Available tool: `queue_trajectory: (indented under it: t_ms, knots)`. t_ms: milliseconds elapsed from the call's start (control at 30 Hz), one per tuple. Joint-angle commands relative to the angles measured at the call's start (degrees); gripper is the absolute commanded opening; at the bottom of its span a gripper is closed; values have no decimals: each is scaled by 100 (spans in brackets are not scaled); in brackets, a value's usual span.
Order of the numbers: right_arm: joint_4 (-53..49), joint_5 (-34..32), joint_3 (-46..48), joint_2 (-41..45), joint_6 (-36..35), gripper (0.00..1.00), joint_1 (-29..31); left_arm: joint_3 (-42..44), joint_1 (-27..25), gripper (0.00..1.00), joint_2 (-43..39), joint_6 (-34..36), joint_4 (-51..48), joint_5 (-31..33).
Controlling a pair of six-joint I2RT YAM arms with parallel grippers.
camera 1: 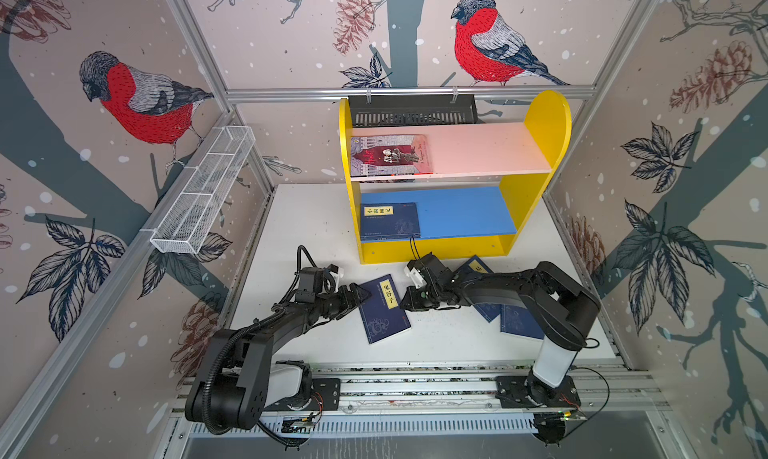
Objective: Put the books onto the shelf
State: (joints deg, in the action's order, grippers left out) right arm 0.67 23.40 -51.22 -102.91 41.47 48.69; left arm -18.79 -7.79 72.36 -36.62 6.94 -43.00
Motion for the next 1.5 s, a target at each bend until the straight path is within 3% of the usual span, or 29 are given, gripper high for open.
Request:
queue_trajectory:
  t_ms: [0,200,600,800,967,1167,1467]
  knots:
    - [-364,-72,2,5,-330,30,-21,-63,-12,81,4,173,-404,248]
    - [-87,373,155,-7,-350,47,-144,-55,-95,80,193,242,-349,143]
    - [435,774,313,-282,-122,47,-232,15,-174,76,426,186,196,-8]
    - [973,940,504,-264,158,39,-243,86,-188,72,384,25,494,-140]
    - [1074,946,585,-198,212,23,-254,68,-188,72,258,95,401,-37]
    - [1427,1098,794,45,312,4,-342,71,-188,81,-20,144,324,79]
    - [1897,1484,1000,414,377,2,-506,20,-154,84,-474,391,45,240]
